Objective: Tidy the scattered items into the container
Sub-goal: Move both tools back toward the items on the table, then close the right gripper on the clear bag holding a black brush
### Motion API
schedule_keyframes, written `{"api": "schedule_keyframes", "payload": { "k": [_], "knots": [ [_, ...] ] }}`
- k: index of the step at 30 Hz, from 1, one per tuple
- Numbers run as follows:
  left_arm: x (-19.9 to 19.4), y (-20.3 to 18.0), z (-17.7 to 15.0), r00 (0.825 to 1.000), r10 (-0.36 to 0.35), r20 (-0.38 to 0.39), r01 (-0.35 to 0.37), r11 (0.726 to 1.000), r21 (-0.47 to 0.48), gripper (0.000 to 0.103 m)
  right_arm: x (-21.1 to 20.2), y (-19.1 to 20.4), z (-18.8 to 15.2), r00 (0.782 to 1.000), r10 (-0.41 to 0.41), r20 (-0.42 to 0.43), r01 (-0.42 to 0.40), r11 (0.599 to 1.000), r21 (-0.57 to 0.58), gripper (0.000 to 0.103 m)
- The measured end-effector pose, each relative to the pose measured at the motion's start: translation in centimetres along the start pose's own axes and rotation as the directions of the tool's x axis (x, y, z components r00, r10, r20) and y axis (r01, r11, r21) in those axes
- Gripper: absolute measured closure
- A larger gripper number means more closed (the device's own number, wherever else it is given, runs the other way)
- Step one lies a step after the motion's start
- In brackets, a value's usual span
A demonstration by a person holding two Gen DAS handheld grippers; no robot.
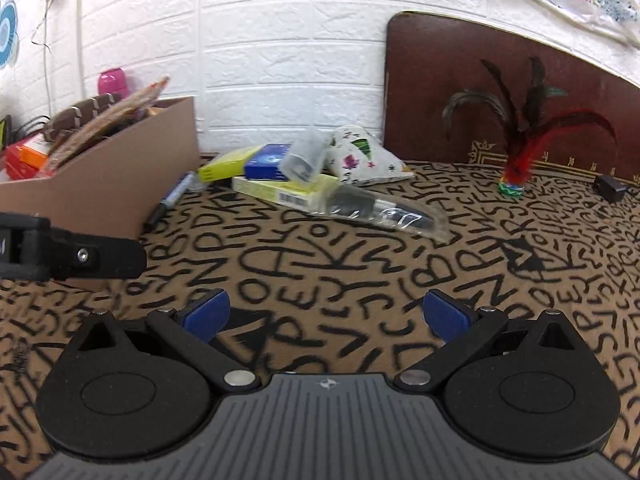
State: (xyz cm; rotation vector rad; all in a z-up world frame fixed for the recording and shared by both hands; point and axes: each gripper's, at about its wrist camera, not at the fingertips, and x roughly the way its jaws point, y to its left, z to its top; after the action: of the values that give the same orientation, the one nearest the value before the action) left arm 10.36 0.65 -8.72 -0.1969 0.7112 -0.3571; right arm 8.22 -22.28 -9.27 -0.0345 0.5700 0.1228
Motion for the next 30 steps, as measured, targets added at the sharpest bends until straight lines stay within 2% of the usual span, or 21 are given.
{"api": "schedule_keyframes", "payload": {
  "k": [5, 10, 15, 19, 23, 25, 29, 30],
  "knots": [
    [4.1, -1.0, 2.0, 0.999, -0.026, -0.025, 0.026, 1.0, -0.002, 0.008, 2.9, -2.2, 0.9, 1.0, -0.015, 0.011, 0.016, 0.998, -0.066, 0.001],
    [8.6, -1.8, 3.9, 0.998, -0.038, -0.055, 0.037, 0.999, -0.019, 0.018, 6.6, -4.4, 2.3, 1.0, -0.016, 0.012, 0.018, 0.988, -0.15, 0.003],
    [12.5, -2.0, 5.3, 0.997, -0.045, -0.07, 0.041, 0.998, -0.053, 0.02, 10.6, -6.2, 3.5, 1.0, 0.008, 0.0, -0.008, 0.971, -0.238, 0.007],
    [14.5, -1.5, 5.7, 0.997, -0.044, -0.071, 0.039, 0.996, -0.076, 0.018, 13.6, -6.8, 4.3, 0.998, 0.052, -0.026, -0.057, 0.951, -0.304, 0.009],
    [15.2, -1.1, 5.4, 0.997, -0.041, -0.058, 0.037, 0.997, -0.071, 0.018, 15.3, -7.6, 4.9, 0.991, 0.125, -0.038, -0.131, 0.958, -0.255, 0.01],
    [15.1, -1.2, 5.4, 0.997, -0.042, -0.061, 0.037, 0.997, -0.067, 0.018, 15.3, -7.8, 4.9, 0.987, 0.155, -0.051, -0.162, 0.965, -0.208, 0.016],
    [14.2, -0.8, 5.3, 0.997, -0.032, -0.066, 0.026, 0.995, -0.095, 0.018, 13.2, -6.1, 4.3, 0.985, 0.154, -0.076, -0.169, 0.951, -0.259, 0.041],
    [13.9, -0.7, 5.2, 0.997, -0.031, -0.067, 0.024, 0.994, -0.106, 0.018, 12.4, -5.6, 4.0, 0.983, 0.162, -0.088, -0.18, 0.948, -0.261, 0.042]
  ]
}}
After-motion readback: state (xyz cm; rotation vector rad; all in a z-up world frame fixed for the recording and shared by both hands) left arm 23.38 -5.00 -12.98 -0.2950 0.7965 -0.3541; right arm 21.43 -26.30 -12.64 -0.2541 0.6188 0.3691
